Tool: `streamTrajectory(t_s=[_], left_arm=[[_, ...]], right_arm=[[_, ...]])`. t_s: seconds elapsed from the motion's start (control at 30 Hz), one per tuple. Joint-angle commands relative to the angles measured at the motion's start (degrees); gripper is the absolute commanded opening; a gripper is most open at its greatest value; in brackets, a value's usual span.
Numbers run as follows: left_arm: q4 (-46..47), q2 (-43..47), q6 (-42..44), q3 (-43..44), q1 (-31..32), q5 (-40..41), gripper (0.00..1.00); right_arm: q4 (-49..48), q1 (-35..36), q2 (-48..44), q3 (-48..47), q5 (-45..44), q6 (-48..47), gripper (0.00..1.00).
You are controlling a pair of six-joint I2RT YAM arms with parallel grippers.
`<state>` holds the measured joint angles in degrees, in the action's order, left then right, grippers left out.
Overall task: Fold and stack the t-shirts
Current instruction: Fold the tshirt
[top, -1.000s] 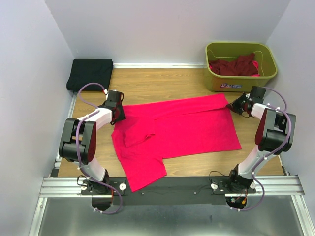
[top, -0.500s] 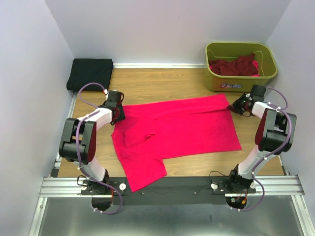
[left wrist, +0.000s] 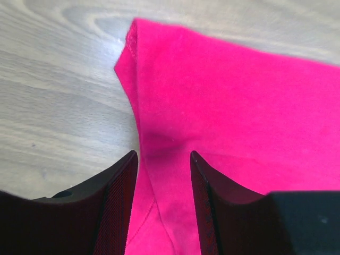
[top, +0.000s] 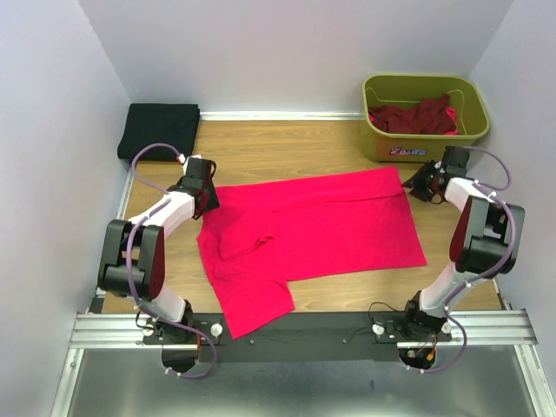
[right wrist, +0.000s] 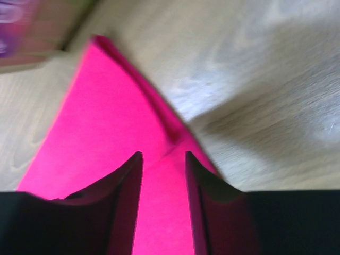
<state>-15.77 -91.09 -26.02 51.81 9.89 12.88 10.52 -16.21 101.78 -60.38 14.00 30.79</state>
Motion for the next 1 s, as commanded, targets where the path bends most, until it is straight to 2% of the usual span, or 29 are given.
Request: streamTrajectory(t_s=[0.0,0.17,0.37,0.73,0.97], left_arm=[[-0.67,4.60,-2.45,2.15,0.83,1.35,0.52],[-0.14,2.41,-2.98,2.94,1.62,-0.40,0.52],[0.83,-3.65,-2.11,5.58,1.71,-0.14,0.52],[-0.49,-14.20,-1.31,11.73,1.62,0.39,0.52],[-2.16,-20.26,-1.05,19.01,1.62,0.39,0.52]], right_arm=[[0.46,4.33,-6.67,-0.18,-3.72,-1.43,0.48],[-0.85,12.06,-7.21,-0.61,-2.93,-1.78,0.48],[-3.66,19.37,-1.50,-2.81,-0.73,-1.17,0.47],[-6.04,19.90,7.38,-2.37,-6.17,1.47,0.47],[-6.48,19.64,10.37,-3.43,-11.18,1.30,0.47]])
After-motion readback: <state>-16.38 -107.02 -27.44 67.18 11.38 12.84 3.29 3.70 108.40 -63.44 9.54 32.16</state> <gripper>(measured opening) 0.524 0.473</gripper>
